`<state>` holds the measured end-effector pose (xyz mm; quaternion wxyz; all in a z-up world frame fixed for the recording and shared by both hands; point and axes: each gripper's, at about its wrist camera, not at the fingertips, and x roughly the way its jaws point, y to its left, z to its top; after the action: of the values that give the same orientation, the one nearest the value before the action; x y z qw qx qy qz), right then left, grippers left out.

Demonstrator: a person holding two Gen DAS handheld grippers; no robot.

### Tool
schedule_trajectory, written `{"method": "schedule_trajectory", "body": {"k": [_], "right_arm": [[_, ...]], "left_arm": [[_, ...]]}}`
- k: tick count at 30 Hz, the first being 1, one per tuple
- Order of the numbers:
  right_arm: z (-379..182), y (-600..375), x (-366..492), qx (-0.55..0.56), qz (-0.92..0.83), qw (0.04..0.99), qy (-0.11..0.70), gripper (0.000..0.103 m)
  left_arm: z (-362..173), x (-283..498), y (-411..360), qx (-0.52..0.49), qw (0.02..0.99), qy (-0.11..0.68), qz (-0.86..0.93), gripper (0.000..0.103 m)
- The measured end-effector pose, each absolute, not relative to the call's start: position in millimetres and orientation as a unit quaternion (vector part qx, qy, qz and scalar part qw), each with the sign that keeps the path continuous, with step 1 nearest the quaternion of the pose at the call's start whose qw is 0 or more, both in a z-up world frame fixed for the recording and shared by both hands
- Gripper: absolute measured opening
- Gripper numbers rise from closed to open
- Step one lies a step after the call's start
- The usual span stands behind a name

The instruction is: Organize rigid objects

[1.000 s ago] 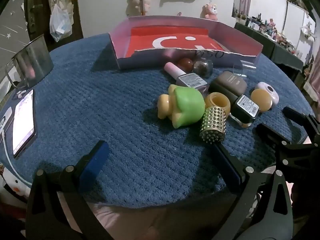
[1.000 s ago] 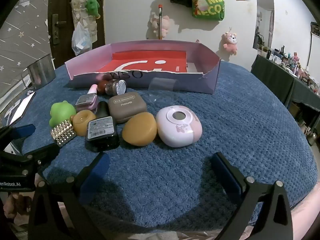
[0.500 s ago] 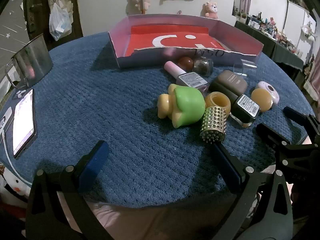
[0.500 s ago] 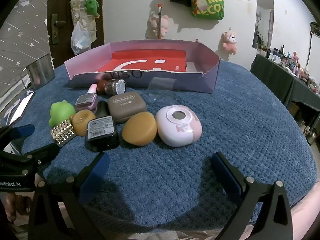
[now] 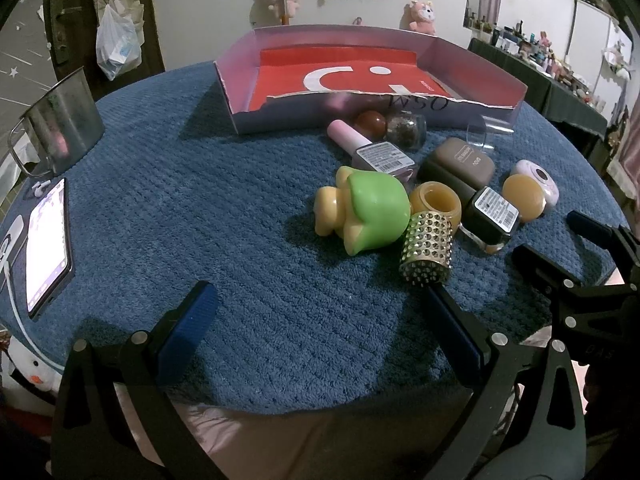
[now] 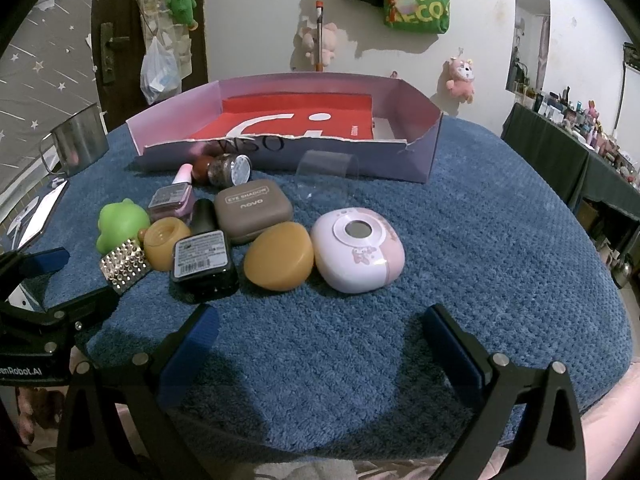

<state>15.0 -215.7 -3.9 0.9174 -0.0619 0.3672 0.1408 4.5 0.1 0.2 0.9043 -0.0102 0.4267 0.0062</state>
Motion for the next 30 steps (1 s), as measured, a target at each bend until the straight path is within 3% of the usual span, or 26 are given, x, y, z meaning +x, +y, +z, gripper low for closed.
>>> {"method": "schedule_trajectory", "body": {"k": [30], "right_arm": [[-3.7,-215.4,15.0,-0.062,0.14,0.918,0.366,0.103]], "left_arm": [[-0.4,1.5,1.3,-0.01,0.91,0.415,0.001,0.103]]}}
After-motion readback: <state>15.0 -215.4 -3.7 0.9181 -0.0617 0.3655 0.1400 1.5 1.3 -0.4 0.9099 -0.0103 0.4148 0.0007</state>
